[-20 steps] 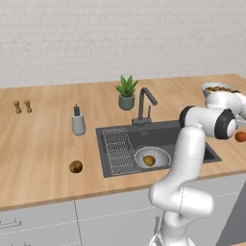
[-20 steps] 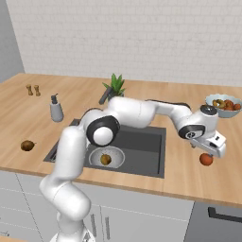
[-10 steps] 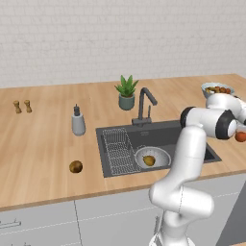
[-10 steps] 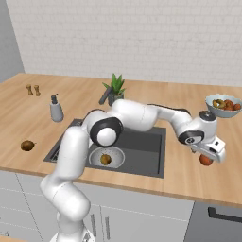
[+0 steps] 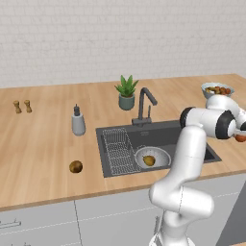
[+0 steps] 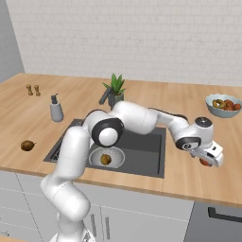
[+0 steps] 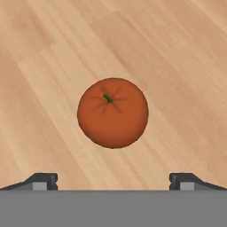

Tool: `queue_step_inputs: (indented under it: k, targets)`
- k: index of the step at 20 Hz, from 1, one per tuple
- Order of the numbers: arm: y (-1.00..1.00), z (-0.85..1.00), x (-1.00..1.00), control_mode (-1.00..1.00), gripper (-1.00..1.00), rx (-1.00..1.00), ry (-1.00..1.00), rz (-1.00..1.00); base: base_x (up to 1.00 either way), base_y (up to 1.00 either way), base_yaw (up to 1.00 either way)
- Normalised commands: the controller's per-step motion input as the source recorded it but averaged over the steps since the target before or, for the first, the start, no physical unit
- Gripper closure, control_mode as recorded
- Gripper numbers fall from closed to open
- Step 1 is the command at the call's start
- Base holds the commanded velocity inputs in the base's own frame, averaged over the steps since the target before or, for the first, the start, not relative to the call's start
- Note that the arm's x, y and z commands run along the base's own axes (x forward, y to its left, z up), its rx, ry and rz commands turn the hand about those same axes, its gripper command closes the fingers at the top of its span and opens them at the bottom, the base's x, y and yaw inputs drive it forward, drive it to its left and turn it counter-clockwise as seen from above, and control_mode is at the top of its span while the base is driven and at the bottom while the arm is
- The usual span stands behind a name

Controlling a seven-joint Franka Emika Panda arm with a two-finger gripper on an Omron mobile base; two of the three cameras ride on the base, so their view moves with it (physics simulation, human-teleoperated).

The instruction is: Put the colander in the sink, put the pear, pear, orange in the colander, and turn on the sink faucet and pour water over the colander.

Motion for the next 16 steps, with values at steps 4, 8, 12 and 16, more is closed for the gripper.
queue_step_inputs:
  k: [4, 8, 12, 16]
  targets:
    - [-0.03, -0.15, 0.06, -1.00, -1.00, -0.02, -0.01, -0.02, 0.00, 0.00, 0.00]
    - [-0.19, 0.00, 0.12, -1.00, -1.00, 0.00, 0.00, -0.01, 0.00, 0.00, 0.00]
    - [-0.20, 0.01, 0.20, -1.00, -1.00, 0.00, 0.01, -0.01, 0.00, 0.00, 0.00]
    - [-0.17, 0.00, 0.30, -1.00, -1.00, 0.00, 0.01, -0.03, 0.00, 0.00, 0.00]
